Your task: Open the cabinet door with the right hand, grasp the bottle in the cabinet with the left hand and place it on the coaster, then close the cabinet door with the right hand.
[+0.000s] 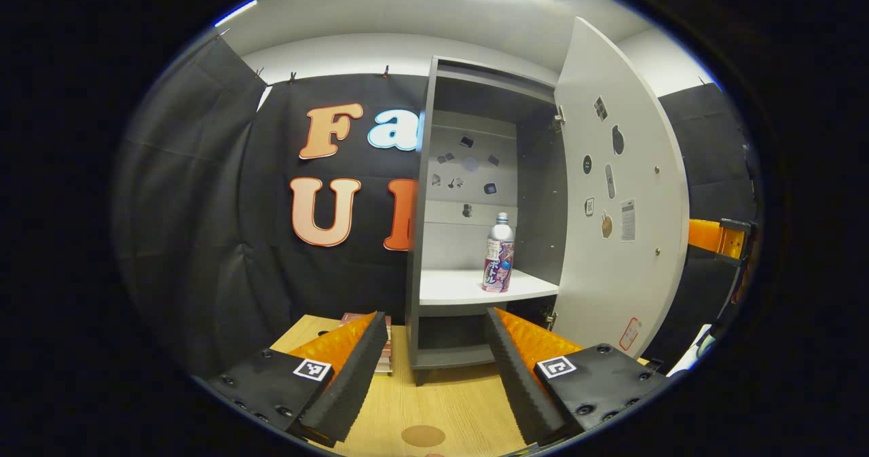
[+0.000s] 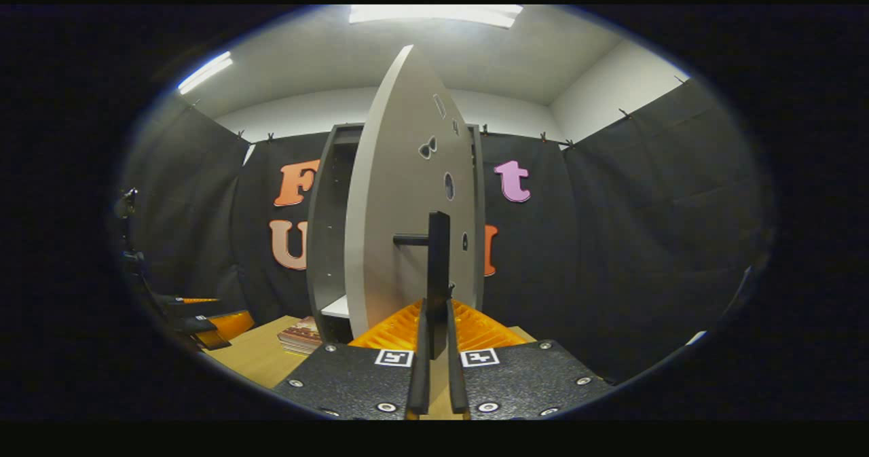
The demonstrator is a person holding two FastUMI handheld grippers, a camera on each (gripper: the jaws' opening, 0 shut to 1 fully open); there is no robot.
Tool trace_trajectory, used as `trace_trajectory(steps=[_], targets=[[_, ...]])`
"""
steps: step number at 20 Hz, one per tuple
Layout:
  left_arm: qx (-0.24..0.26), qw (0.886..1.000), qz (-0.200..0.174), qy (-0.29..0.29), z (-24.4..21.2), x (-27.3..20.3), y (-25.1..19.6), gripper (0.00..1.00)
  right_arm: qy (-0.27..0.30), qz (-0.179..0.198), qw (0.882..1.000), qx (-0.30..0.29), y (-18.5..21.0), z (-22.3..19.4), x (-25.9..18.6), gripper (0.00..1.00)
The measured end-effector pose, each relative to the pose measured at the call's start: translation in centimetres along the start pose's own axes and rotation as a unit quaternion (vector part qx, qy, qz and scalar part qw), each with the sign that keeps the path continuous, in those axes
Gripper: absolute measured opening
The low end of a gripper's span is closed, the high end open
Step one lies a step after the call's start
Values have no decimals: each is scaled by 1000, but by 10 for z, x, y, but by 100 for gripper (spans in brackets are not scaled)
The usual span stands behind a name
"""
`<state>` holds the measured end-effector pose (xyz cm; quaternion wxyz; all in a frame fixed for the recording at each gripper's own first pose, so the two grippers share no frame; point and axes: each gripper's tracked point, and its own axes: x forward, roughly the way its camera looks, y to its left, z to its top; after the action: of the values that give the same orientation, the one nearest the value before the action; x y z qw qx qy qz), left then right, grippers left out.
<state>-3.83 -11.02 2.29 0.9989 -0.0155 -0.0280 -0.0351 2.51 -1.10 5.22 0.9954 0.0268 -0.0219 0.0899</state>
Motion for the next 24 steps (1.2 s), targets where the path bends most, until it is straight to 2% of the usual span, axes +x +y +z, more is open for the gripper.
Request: trace_trajectory(steps=[1, 4, 8, 10, 13, 14, 15, 17, 21, 23, 24], targets=[[0, 1000, 0, -1, 1, -2, -2, 95, -1, -2, 1000, -4, -6, 1, -3, 14], [0, 1000, 3, -3, 2, -7, -3, 94, 11, -14, 1000, -15, -29, -8, -5, 11], [4, 1000, 8, 1, -1, -12, -1, 94, -2, -32, 999, -33, -72, -7, -10, 13], [3, 1000, 11, 1, -1, -15, 0, 94, -4, -37, 999, -35, -87, -7, -13, 8], [4, 1000, 14, 7, -6, -17, 1, 94, -3, -40, 999, 15, -109, -9, -13, 5], [4, 1000, 14, 9, -7, -17, -1, 94, -1, -40, 999, 28, -113, -12, -14, 0], [4, 1000, 13, 9, -8, -17, -1, 94, 0, -43, 998, 35, -117, -13, -14, 8], [3, 1000, 7, 13, -11, -17, -4, 94, 5, -49, 998, 30, -120, -15, -16, 10], [1, 1000, 2, 16, -15, -15, -6, 94, 3, -77, 997, -12, -129, -6, -28, 36], [-2, 1000, -1, 17, -15, -15, -8, 94, -2, -88, 996, -26, -132, 0, -40, 46], [-3, 1000, -4, 17, -15, -14, -10, 94, -2, -97, 995, -35, -135, 4, -48, 46]])
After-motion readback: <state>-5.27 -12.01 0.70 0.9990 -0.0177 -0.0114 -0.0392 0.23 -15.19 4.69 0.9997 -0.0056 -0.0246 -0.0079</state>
